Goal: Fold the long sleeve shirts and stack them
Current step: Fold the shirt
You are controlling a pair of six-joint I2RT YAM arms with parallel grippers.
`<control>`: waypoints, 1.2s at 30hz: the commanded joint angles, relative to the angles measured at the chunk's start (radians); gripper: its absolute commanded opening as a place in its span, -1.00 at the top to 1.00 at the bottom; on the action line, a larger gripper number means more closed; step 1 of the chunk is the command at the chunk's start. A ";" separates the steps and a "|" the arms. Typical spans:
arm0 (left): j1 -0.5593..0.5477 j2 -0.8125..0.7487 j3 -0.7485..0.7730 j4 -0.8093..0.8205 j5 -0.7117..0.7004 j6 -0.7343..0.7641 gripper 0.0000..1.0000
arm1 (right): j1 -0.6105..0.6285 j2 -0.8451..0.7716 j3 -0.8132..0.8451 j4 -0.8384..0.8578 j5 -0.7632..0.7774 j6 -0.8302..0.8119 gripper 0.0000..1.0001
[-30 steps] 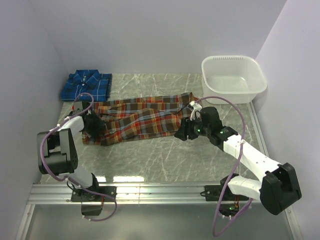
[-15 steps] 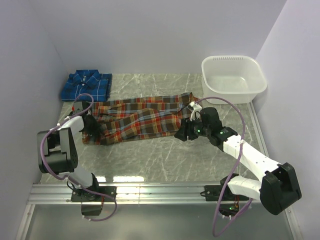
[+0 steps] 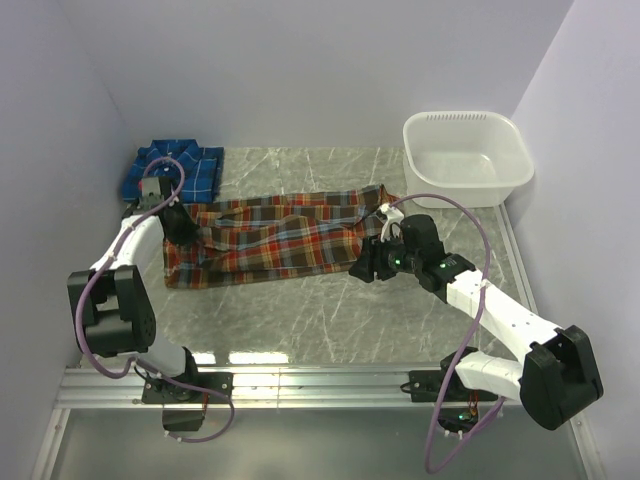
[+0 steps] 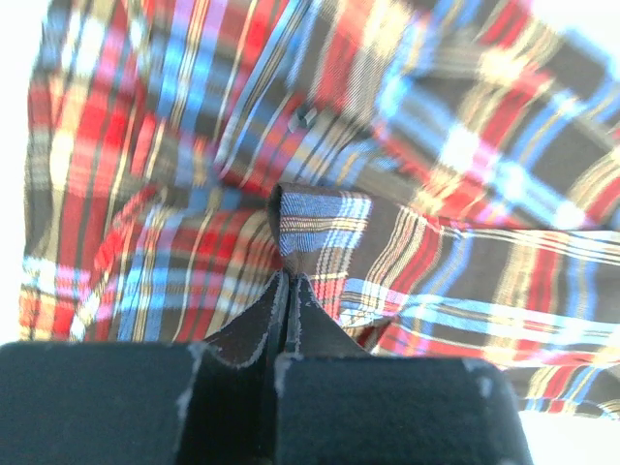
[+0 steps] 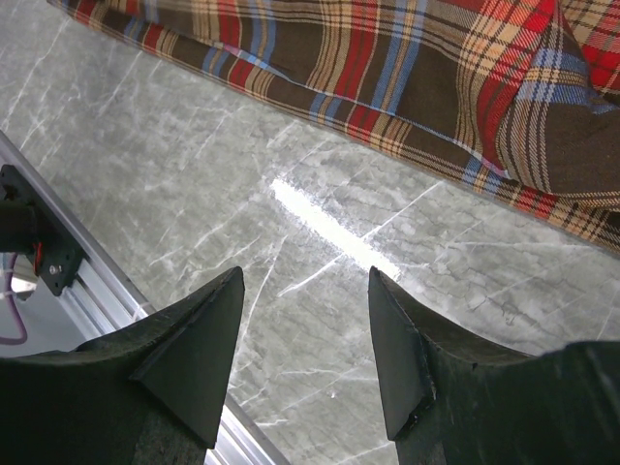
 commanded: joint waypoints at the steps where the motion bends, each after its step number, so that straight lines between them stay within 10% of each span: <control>1: -0.009 -0.015 0.066 -0.048 -0.045 0.042 0.98 | 0.000 -0.022 0.005 0.023 0.004 -0.001 -0.22; 15: -0.015 0.039 0.028 -0.004 -0.211 0.042 0.92 | -0.002 -0.006 -0.004 0.034 0.009 0.007 -0.22; 25: -0.015 -0.016 0.100 -0.037 -0.171 0.040 -0.39 | 0.001 0.055 0.049 0.092 0.029 0.065 -0.23; 36: -0.076 -0.256 -0.050 -0.057 0.057 -0.004 -0.47 | 0.021 0.381 0.230 0.162 -0.150 0.097 -0.10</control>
